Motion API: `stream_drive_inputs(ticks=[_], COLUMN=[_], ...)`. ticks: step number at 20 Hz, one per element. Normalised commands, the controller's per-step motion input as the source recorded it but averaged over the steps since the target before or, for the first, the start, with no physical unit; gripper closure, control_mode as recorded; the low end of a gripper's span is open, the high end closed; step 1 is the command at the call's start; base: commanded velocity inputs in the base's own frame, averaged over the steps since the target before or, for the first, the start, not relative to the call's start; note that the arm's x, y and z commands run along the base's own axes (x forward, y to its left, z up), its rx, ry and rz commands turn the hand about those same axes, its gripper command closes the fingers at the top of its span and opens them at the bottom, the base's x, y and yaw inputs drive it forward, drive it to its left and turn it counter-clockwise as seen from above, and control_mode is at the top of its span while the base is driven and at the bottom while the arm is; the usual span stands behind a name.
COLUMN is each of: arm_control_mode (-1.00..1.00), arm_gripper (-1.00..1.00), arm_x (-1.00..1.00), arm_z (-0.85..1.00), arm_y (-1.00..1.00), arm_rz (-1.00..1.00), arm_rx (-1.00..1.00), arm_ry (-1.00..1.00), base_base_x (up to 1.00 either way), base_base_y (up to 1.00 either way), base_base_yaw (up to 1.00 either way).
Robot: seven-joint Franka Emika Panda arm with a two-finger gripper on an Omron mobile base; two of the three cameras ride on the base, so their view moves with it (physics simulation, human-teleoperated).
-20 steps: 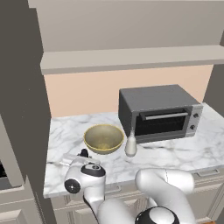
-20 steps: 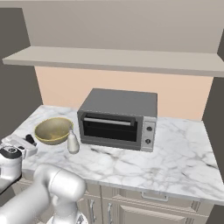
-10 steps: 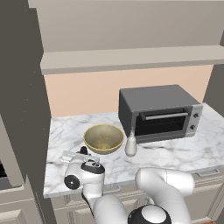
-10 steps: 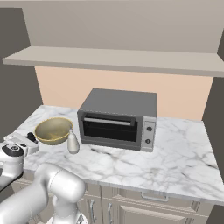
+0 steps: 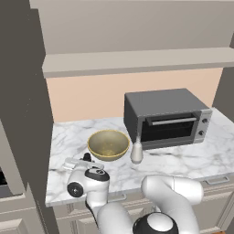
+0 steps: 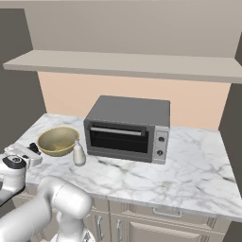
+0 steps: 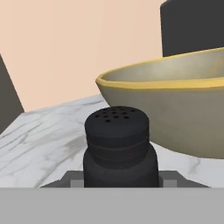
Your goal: Retrieve the bottle and the shaker from the cabinet and place them next to the mixing bowl on the counter. Then add garlic from the fridge to the mixing bowl.
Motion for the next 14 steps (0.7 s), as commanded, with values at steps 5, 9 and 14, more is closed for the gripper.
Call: stream_drive_inputs(ticks=[5,9,14], arm_control_mode=[-1.0,-1.0,-1.0], arm_gripper=[-1.0,-1.0,-1.0], arm_x=[0.0,0.0,-0.04], arm_z=[0.0,0.0,0.0], arm_y=[0.0,0.0,0.0], arm_rz=[0.0,0.0,0.0], arm_rx=[0.0,0.0,0.0], arm_ry=[0.0,0.0,0.0], base_base_x=[0.0,0.0,0.0], base_base_y=[0.0,0.0,0.0], base_base_yaw=[0.0,0.0,0.0])
